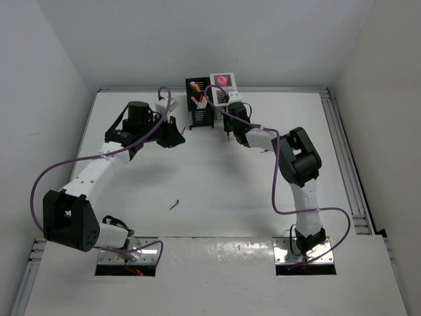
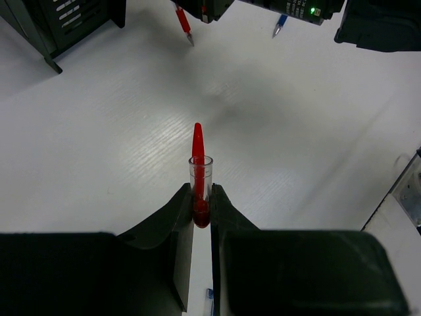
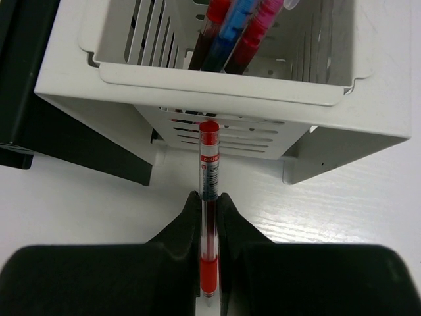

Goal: Sort the stationery into containers
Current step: Close the pen cap on the pen.

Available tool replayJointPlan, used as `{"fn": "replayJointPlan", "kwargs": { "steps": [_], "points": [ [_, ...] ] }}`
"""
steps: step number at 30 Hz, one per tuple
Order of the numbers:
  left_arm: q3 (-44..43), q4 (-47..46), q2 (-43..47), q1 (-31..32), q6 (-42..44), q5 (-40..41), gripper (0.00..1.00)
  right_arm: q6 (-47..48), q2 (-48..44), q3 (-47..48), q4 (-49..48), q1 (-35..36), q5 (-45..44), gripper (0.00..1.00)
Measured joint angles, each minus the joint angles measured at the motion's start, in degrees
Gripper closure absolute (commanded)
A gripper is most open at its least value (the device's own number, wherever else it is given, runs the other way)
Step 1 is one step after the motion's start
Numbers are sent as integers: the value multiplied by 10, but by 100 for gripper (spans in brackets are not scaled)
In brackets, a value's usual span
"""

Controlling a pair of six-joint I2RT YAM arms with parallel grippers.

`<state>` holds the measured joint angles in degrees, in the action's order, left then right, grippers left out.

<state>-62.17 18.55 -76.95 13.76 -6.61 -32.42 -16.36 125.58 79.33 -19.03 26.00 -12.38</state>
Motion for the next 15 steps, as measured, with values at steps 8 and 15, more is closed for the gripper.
{"fn": "replayJointPlan", "kwargs": {
  "steps": [8,15],
  "points": [
    [-2,2,4,-1,2,-19,100,-34,-86,-48,69,-1,27,100],
    [17,-2,78,-10,45,-162,100,-90,-326,-42,135,-28,163,100]
  ]
}}
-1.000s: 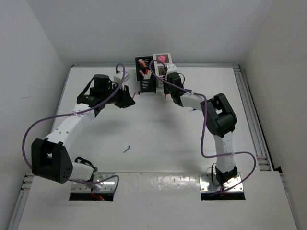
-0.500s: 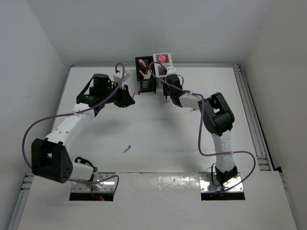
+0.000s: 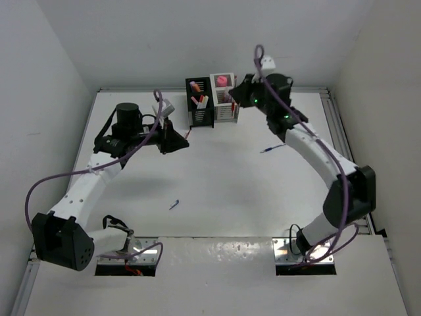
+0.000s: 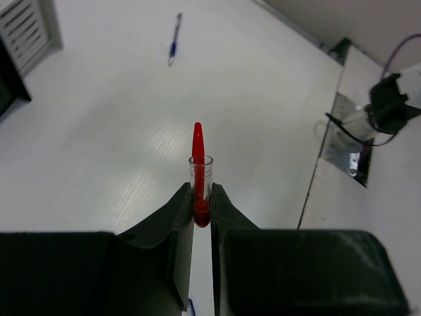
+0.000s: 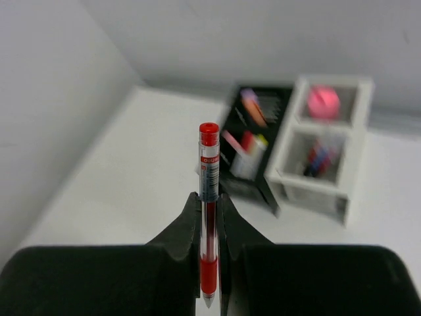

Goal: Sort the stationery into containers
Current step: Close the pen cap on the pen.

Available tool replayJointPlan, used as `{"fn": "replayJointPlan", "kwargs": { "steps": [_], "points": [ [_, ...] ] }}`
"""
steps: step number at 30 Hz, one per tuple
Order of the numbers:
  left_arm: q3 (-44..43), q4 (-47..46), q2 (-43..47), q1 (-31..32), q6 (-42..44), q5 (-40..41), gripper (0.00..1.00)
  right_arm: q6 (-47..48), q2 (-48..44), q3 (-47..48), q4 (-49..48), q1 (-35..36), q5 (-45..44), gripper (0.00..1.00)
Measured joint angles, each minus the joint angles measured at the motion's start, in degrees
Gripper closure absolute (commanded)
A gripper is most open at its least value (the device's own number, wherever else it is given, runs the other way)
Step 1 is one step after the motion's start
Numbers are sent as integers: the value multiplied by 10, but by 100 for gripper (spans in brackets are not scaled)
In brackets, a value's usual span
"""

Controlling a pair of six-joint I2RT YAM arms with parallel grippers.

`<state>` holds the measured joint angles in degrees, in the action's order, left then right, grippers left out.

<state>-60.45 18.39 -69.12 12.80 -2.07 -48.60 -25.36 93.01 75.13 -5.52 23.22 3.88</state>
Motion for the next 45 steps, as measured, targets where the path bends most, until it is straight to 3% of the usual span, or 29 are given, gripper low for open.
{"fn": "replayJointPlan", "kwargs": {
  "steps": [7,19,32,45],
  "points": [
    [9,-91,8,30,-57,-140,100,-128,-71,96,-49,-11,146,100],
    [8,-291,24,85,-208,-164,100,-300,-27,98,-84,55,230,100],
    [49,-391,25,51,-373,-114,100,-323,-27,129,-99,63,251,100],
    [52,-435,25,45,-429,-105,100,-320,-27,139,-99,74,252,100]
  ]
}}
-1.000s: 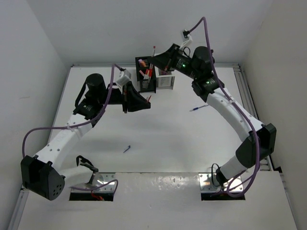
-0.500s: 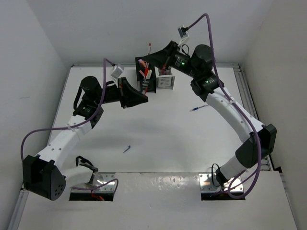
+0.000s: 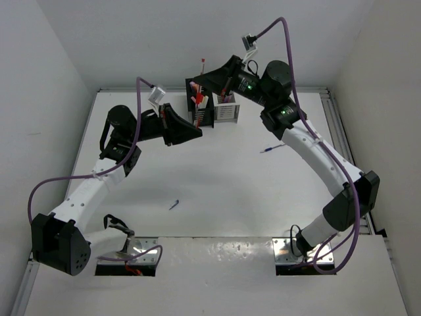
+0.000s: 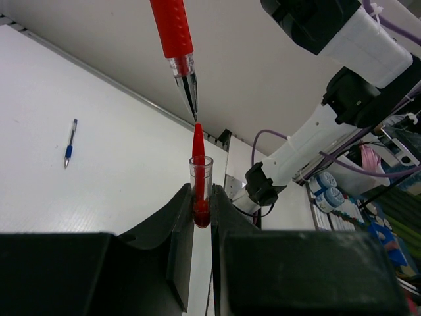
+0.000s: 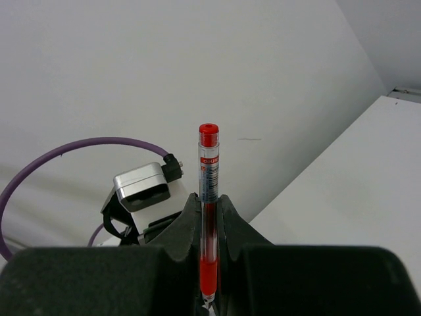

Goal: Sort the stationery into containers
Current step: Close the pen cap on the pen.

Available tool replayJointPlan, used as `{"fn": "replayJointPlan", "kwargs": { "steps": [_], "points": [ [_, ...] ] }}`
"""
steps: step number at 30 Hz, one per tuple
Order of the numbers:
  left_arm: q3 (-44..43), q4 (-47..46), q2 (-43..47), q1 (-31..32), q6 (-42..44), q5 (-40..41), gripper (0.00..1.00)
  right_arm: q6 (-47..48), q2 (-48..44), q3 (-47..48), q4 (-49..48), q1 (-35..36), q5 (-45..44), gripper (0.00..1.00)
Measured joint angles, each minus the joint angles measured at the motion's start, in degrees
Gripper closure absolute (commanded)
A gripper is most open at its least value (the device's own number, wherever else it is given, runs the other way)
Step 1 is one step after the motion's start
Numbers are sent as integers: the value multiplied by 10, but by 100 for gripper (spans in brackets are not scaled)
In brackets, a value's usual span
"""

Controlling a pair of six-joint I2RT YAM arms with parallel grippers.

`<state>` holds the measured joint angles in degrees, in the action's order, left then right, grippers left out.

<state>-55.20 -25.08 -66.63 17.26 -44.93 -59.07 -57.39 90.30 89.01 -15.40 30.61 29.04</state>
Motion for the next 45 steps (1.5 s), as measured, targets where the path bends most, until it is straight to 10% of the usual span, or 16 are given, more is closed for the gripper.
{"fn": "replayJointPlan", "kwargs": {
  "steps": [45],
  "points": [
    [8,7,7,-8,9,-2,100,35,0,-19,5,18,10,100]
  ]
}}
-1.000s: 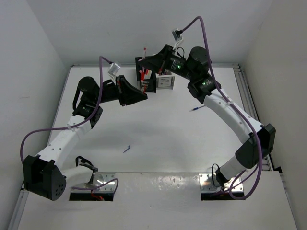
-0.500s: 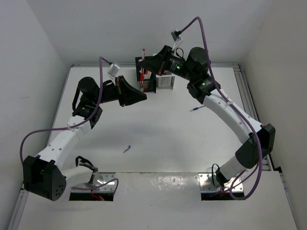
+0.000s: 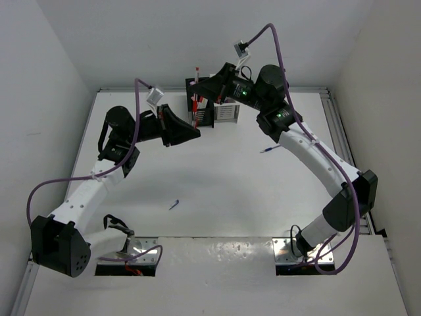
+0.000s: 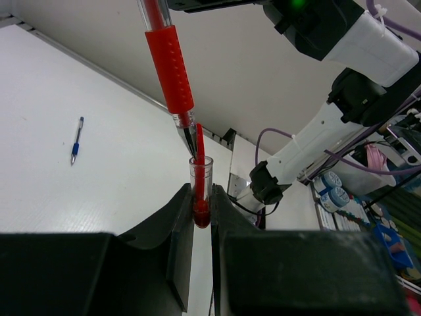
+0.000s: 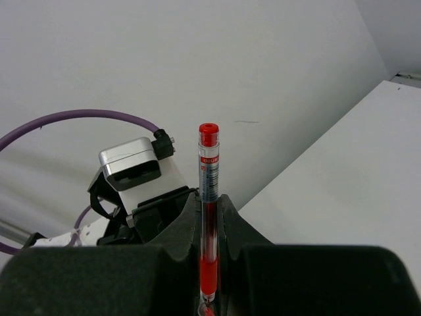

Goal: Sort the stationery into containers
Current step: Close the pen cap on the pen.

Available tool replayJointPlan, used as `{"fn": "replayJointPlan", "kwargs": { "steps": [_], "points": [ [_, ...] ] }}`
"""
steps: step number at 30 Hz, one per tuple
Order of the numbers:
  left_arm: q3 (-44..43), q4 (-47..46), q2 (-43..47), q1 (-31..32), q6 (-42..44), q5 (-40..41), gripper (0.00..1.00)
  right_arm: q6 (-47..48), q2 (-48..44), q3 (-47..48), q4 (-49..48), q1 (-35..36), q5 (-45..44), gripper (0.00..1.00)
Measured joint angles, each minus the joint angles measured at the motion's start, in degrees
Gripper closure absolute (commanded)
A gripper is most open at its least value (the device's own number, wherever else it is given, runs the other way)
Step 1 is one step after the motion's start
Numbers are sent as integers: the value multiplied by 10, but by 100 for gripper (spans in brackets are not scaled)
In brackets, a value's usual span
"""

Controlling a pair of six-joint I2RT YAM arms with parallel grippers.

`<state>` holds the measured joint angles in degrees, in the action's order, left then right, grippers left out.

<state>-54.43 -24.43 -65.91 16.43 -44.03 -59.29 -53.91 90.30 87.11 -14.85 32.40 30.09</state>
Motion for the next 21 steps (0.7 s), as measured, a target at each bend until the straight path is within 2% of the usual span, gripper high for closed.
{"fn": "replayJointPlan", "kwargs": {
  "steps": [21],
  "points": [
    [0,21,-2,-11,-2,4,100,-4,-1,-38,-20,12,1,100]
  ]
}}
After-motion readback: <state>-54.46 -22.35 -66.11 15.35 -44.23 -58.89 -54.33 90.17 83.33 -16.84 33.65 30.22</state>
